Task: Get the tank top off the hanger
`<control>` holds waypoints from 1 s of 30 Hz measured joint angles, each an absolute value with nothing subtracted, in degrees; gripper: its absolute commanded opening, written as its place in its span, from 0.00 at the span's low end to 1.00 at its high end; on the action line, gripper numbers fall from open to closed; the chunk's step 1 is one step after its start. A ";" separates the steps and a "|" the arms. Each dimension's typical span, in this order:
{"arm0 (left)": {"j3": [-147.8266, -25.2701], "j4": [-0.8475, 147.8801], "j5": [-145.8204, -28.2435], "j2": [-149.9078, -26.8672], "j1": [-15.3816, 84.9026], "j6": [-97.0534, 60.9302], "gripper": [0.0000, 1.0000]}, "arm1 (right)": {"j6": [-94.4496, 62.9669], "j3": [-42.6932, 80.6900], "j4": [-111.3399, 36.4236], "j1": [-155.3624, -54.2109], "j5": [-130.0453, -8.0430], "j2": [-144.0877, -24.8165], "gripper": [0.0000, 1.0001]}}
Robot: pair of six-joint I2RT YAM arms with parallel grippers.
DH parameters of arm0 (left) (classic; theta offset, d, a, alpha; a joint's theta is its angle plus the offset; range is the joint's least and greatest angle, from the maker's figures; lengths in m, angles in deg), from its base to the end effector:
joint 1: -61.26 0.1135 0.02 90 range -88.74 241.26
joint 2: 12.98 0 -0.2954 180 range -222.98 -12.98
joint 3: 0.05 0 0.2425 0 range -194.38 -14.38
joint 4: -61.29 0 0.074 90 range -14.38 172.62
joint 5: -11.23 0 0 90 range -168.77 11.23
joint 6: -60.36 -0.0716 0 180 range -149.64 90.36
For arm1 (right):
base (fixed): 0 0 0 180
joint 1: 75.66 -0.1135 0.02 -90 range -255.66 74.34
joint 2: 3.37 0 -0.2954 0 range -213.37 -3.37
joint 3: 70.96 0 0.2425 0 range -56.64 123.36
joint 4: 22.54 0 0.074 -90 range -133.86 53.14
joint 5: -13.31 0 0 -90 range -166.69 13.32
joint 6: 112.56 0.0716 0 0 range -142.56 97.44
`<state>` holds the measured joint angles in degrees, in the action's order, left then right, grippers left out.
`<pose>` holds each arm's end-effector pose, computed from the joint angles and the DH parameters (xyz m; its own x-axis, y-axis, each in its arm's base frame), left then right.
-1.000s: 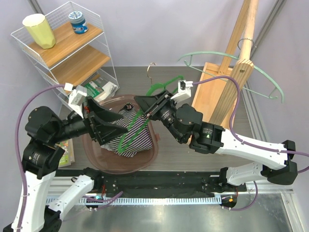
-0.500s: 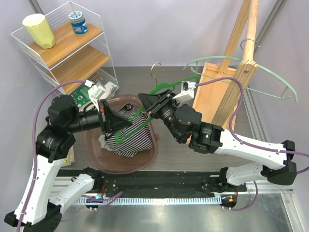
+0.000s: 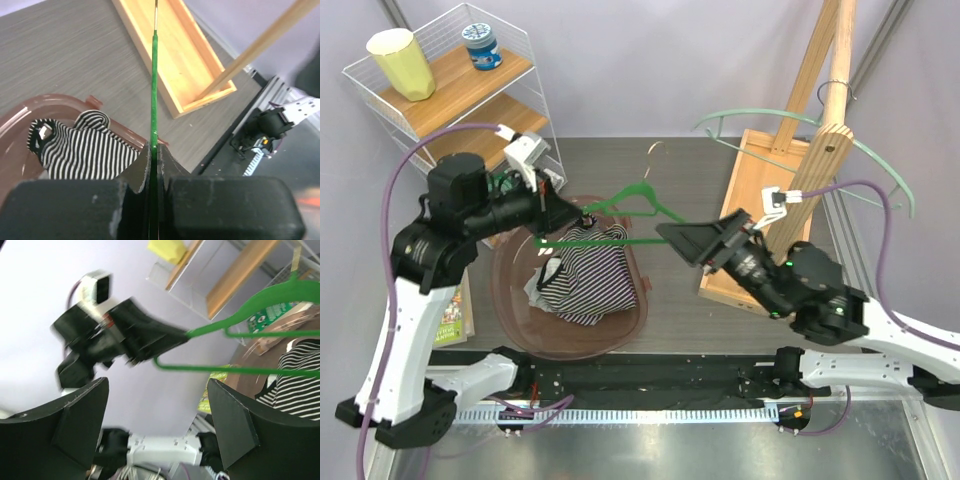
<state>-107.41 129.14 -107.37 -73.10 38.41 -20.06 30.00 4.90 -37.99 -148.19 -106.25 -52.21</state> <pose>0.1393 -0.0959 0.4995 -0.4453 0.0291 -0.8949 0.6893 0.6490 -0.3219 0.0863 0.1564 0.4734 -0.5070 0.6897 -0.5170 -0.4640 0.2871 0.8380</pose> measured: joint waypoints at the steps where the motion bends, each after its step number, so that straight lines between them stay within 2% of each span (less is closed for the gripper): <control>1: -108.27 128.90 -107.06 -74.72 38.41 -20.76 0.00 | 29.28 4.33 -38.73 -148.17 -104.28 -49.70 0.85; 6: -109.97 126.67 -107.65 -82.02 39.00 -21.30 0.00 | 26.31 2.96 -43.34 -148.19 -97.31 -41.30 0.85; 12: -119.57 122.30 -112.68 -92.57 40.68 -20.73 0.00 | 22.11 3.13 -47.54 -148.19 -88.15 -36.08 0.85; 18: -125.75 108.55 -120.29 -100.79 44.20 -13.35 0.00 | 17.82 3.81 -48.96 -148.19 -73.92 -35.88 0.85; 23: -134.54 93.05 -128.07 -112.38 44.55 -5.50 0.00 | 15.68 3.81 -48.26 -148.19 -64.87 -34.64 0.85; 30: -140.90 69.29 -136.42 -125.58 44.48 7.90 0.00 | 13.72 3.81 -47.23 -148.19 -59.10 -33.35 0.85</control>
